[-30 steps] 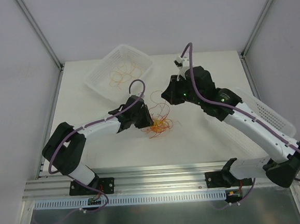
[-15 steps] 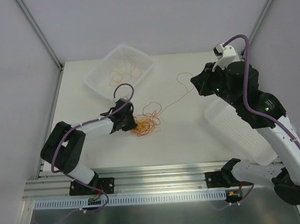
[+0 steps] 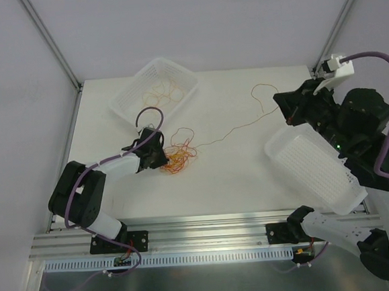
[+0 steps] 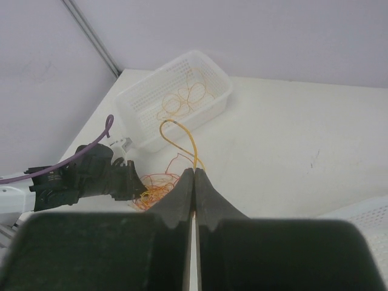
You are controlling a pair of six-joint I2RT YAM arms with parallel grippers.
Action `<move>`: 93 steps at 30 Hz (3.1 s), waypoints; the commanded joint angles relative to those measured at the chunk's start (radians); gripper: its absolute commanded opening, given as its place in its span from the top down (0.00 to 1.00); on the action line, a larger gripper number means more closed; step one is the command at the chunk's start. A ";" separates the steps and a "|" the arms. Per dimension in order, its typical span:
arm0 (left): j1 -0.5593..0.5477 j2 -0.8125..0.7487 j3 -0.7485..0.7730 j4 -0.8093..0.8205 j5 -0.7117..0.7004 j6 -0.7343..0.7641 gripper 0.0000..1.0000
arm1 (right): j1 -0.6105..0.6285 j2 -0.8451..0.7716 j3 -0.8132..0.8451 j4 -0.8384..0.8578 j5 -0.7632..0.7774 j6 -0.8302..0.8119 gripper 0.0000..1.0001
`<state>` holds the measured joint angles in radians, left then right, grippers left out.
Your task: Untangle the cables
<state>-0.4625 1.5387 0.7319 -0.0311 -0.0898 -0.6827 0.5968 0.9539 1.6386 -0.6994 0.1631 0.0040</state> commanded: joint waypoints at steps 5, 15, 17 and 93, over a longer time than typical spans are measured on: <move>0.031 -0.022 -0.014 -0.033 -0.053 0.034 0.88 | -0.005 -0.096 0.044 0.066 0.056 -0.071 0.99; 0.035 -0.046 -0.003 -0.036 -0.048 0.055 0.75 | -0.005 -0.100 0.017 0.136 -0.045 -0.065 0.99; 0.033 -0.070 0.000 -0.036 -0.030 0.060 0.64 | -0.006 -0.063 0.015 0.135 -0.091 -0.052 0.99; -0.243 -0.109 0.715 0.203 0.545 0.511 1.00 | -0.019 -0.231 -0.459 0.259 0.055 0.007 0.00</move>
<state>-0.7502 1.3964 1.3762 0.1986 0.4969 -0.1524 0.5808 0.7738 1.2133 -0.5304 0.1513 0.0360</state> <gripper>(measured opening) 0.008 0.993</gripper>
